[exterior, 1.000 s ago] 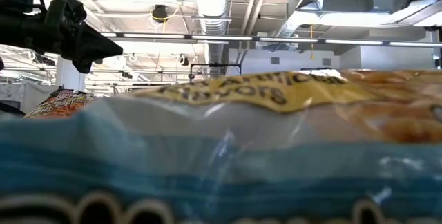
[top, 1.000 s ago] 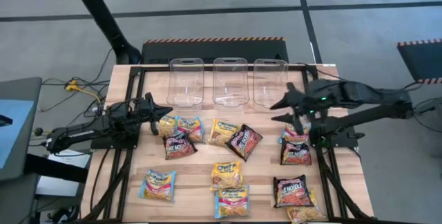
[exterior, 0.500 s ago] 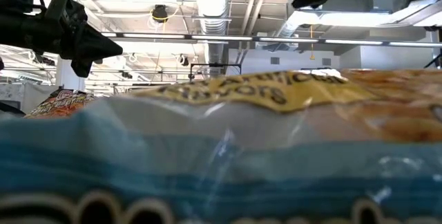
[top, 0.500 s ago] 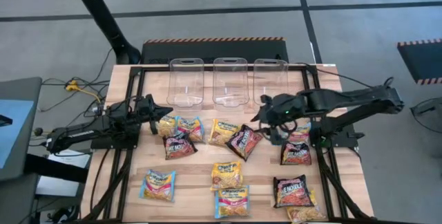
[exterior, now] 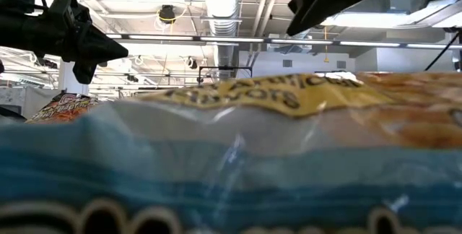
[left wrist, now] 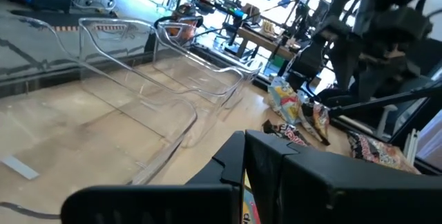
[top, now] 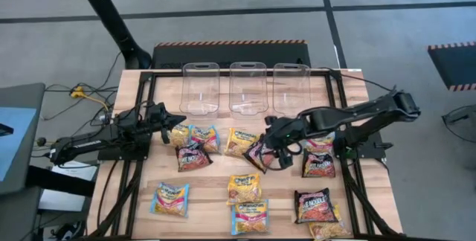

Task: Sort Maruchan noodles
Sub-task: Put the black noodle pack into the right transparent bin

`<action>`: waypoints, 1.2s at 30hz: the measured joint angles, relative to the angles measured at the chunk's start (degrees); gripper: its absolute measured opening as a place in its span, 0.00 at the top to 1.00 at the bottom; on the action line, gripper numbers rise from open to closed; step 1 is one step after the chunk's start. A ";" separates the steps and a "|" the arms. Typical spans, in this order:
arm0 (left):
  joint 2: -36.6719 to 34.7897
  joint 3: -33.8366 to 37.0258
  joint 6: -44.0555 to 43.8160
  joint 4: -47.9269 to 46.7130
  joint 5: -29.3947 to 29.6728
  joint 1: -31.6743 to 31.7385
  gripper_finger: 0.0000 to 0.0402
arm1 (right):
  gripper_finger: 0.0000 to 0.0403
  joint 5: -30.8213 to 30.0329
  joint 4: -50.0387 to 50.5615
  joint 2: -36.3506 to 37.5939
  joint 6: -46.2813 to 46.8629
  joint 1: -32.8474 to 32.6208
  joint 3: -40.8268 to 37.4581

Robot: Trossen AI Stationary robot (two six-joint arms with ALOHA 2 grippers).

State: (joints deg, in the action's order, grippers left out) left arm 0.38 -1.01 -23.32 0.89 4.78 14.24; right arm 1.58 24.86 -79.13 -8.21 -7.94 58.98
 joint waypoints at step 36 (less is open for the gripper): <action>0.00 0.01 -0.03 -0.04 -0.08 -0.01 1.00 | 0.46 -2.94 1.38 -19.73 -5.20 2.86 -0.01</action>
State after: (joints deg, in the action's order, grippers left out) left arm 0.38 -1.01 -23.35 0.84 4.70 14.23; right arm -1.35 26.24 -98.86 -13.40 -5.08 58.97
